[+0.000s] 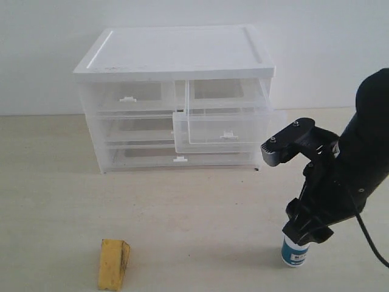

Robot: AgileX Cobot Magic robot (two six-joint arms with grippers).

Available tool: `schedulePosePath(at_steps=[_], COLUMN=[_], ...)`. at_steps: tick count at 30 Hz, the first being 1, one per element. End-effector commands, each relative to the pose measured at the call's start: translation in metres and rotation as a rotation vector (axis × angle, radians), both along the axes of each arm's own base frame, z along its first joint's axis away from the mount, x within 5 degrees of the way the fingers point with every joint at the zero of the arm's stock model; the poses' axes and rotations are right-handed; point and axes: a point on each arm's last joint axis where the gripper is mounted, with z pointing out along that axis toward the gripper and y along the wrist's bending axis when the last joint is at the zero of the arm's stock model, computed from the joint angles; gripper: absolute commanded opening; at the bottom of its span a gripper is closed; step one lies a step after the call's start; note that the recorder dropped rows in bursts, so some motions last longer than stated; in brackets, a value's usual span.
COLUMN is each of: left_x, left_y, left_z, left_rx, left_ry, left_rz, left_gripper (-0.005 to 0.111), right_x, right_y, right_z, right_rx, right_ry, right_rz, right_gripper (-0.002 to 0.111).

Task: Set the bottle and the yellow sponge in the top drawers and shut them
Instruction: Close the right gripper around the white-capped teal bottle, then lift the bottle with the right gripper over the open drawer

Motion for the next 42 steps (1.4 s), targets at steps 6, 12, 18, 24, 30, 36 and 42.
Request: schedulePosePath(at_steps=[6,12,18,24,30,36,42], left_x=[0.000,0.000,0.000,0.000,0.000,0.000,0.000], left_y=[0.000,0.000,0.000,0.000,0.000,0.000,0.000], left_z=[-0.001,-0.001,-0.001,-0.001,-0.001,-0.001,-0.001], left_rx=[-0.006,-0.006,-0.006,-0.006,-0.006,-0.006,-0.006], left_ry=[0.001,0.001,0.001,0.001,0.001,0.001,0.001], left_rz=[0.001,0.001,0.001,0.001,0.001,0.001,0.001], left_gripper=[0.004,0.004,0.004,0.004,0.004,0.004,0.004], right_x=[0.012,0.018,0.021,0.022,0.022,0.015,-0.012], right_y=[0.006,0.008,0.010,0.011,0.010,0.007,0.007], right_z=[-0.020,-0.031,-0.040,-0.046,-0.046,-0.025,0.033], right_rx=[0.010,0.011,0.007,-0.001,-0.008,-0.005,0.124], right_ry=[0.010,0.005,0.011,0.024,0.026,-0.004,-0.105], right_rz=[-0.017,-0.018,-0.017,-0.012,0.003,0.053,0.235], right_gripper=[0.061,0.061,0.061,0.051,0.003,0.000,0.000])
